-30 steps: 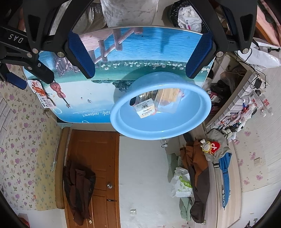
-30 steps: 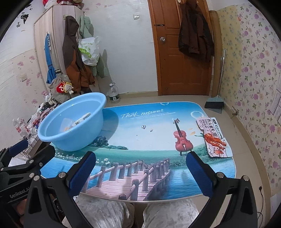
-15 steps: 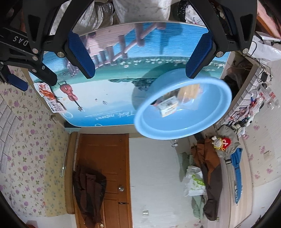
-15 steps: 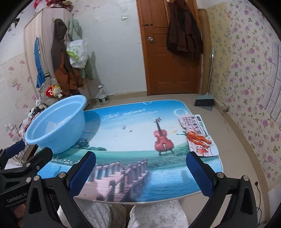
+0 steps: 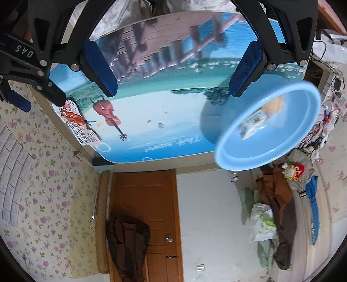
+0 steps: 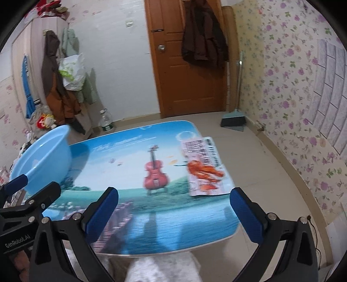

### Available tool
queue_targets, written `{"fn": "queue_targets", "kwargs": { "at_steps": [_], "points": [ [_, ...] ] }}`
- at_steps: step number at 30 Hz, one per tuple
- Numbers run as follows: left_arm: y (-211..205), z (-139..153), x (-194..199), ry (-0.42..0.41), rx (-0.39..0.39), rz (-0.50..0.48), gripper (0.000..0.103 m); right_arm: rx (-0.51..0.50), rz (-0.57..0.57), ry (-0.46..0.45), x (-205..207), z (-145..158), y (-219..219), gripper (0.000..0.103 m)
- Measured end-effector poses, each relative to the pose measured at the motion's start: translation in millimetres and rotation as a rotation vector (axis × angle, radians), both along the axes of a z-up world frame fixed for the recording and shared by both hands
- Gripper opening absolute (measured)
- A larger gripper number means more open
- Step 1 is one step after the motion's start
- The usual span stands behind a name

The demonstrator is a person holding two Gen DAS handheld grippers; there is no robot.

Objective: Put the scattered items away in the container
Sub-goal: 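Move both tools toward the crayfish snack bag on the mat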

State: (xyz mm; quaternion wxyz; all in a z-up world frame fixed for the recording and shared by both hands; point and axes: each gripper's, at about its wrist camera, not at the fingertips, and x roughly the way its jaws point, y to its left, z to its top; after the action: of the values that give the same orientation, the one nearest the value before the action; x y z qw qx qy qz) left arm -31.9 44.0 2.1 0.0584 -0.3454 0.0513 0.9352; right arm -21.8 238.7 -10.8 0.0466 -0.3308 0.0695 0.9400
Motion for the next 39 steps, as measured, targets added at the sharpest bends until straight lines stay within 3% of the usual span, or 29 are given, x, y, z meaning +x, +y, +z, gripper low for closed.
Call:
{"fn": "queue_targets", "kwargs": {
  "at_steps": [9,24,29,39],
  "points": [
    [39.2,-15.4,-28.9,-0.045,-0.021,-0.047,0.103,-0.016,-0.090,-0.044,-13.9,-19.9,51.6,0.103],
    [92.3,-45.5,-74.3,-0.126,-0.043,-0.113,0.103,-0.061,-0.072,-0.072,-43.1,-46.0,92.5,0.103],
    [109.6,-54.1,-83.0,-0.145,-0.059,-0.141,0.103,-0.183,-0.030,-0.077,-51.5,-54.1,107.9,0.103],
    [129.0,-65.1,-97.1,-0.170,-0.083,-0.162,0.103,-0.267,0.016,-0.066,-71.2,-59.9,121.6,0.103]
  ]
}}
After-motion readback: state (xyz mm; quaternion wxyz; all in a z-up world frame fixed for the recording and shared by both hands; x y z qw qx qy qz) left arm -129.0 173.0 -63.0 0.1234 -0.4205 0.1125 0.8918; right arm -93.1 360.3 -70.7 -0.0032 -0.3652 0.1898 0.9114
